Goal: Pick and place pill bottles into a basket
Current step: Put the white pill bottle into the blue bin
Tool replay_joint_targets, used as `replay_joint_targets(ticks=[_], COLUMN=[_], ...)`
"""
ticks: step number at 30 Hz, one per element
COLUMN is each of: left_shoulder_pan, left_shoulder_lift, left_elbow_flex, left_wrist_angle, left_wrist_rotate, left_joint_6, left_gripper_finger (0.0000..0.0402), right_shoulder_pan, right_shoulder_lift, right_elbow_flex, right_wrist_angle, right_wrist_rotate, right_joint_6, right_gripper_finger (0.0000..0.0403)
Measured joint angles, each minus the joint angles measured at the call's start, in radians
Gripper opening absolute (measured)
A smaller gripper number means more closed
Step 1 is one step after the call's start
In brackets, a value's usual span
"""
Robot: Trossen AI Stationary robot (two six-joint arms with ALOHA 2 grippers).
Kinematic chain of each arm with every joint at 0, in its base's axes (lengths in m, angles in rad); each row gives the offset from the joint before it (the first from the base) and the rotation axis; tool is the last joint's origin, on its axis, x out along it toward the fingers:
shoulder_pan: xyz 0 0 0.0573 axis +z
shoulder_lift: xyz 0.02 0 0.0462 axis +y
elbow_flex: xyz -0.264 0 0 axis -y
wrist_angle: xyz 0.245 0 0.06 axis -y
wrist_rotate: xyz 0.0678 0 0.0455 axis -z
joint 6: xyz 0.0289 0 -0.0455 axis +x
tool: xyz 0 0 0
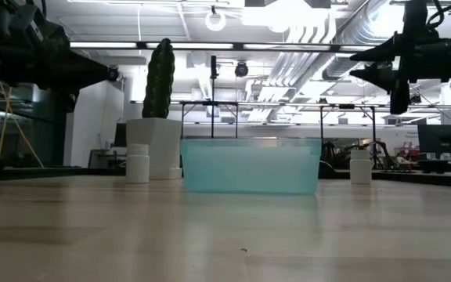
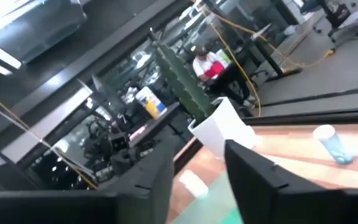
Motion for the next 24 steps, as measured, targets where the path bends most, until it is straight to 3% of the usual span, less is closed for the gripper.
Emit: replay_joint_targets(ticks=[5,10,12,16,21,24], left_shoulder_pan=[0.000,0.000,0.000,0.000,0.000,0.000], left_shoulder_lift=[0.000,0.000,0.000,0.000,0.000,0.000], left_elbow_flex=[0.000,0.000,0.000,0.000,0.000,0.000], left_wrist_angle=[0.004,0.004,0.004,0.004,0.004,0.004], left_wrist_rotate=[-0.004,-0.004,-0.005,-0.006,-0.006,-0.006], left_joint_6=[0.000,-0.002,-0.010,-0.027,-0.027,-0.027], left_gripper_finger=[0.0095,0.0095,0.0095,0.0095,0.0095,0.0095], right_shoulder_pan=[0.000,0.000,-0.001,-0.001,-0.001,-0.007], right_shoulder_lift=[0.101,0.255,0.321,0.436,0.543,0.604], right_elbow_flex=[0.161,0.428,0.526,0.690,0.847,0.917], right_wrist_angle=[-0.045,-0.440,-0.611,-0.801,-0.964,-1.046], right_wrist_rotate=[-0.051,0.051,0.135,0.281,0.283,0.305], right_joint_6=[-0.137,-0.260,-0.198,0.118,0.076,0.139], right_gripper_finger=[0.0190,0.0187,0.0184,0.0182,0.0186,0.0185])
